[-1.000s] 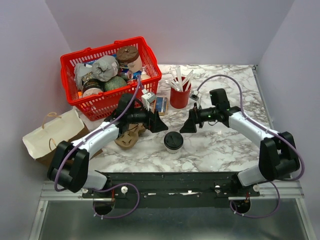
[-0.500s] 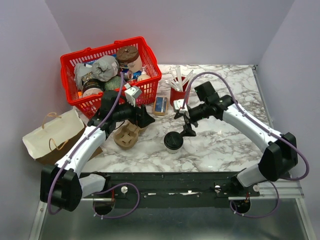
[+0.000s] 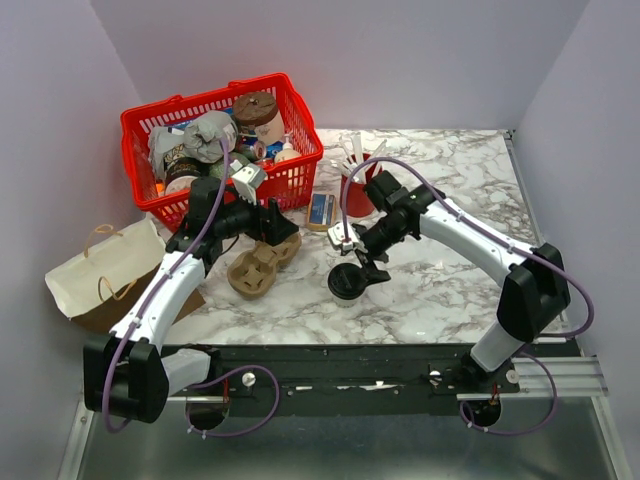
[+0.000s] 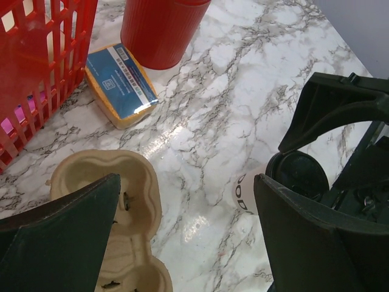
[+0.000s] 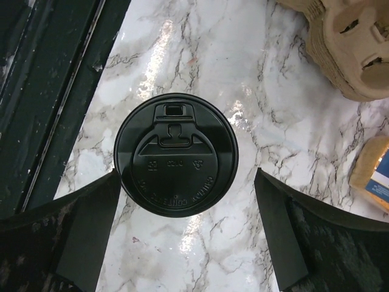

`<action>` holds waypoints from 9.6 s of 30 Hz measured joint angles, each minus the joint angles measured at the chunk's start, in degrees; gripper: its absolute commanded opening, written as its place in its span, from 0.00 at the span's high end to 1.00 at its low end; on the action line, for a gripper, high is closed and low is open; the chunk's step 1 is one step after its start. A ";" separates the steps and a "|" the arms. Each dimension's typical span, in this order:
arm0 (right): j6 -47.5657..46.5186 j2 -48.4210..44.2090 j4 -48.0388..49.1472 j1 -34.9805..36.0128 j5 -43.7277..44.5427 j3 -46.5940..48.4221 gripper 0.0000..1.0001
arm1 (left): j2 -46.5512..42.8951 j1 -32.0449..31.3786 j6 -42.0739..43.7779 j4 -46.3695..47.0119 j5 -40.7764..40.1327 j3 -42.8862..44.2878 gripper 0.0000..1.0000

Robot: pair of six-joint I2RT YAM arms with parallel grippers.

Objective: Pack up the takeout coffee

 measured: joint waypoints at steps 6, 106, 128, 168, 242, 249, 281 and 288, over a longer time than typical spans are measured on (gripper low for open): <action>-0.66 1.46 -1.14 1.11 0.44 0.87 0.00 | -0.22 0.00 -0.83 0.55 -0.02 -0.02 0.02; 17.99 -7.48 3.50 -53.31 15.91 -6.86 0.22 | 7.61 0.15 -6.38 4.37 0.94 2.12 0.02; 21.40 -16.22 3.48 -53.59 13.57 -6.64 0.00 | 6.56 0.26 19.76 -24.94 -12.63 13.18 0.23; 27.91 -21.00 3.52 -53.40 11.02 -3.76 0.00 | 25.27 -6.56 25.97 -43.85 -23.80 21.62 0.43; 27.91 -20.50 3.54 -53.16 9.40 -5.79 0.00 | 26.77 -11.19 25.90 -42.86 -27.91 21.94 0.51; 27.91 -19.93 3.54 -53.16 9.33 -5.79 0.00 | 26.77 -11.28 25.88 -42.16 -28.35 21.29 0.55; 29.88 -18.12 3.54 -52.98 9.33 -4.85 0.00 | 18.86 -9.60 36.24 -52.19 -19.17 35.67 0.99; 34.56 -18.36 3.69 -52.94 10.21 -1.66 0.00 | 22.99 -19.61 36.37 -52.06 -13.94 42.18 0.98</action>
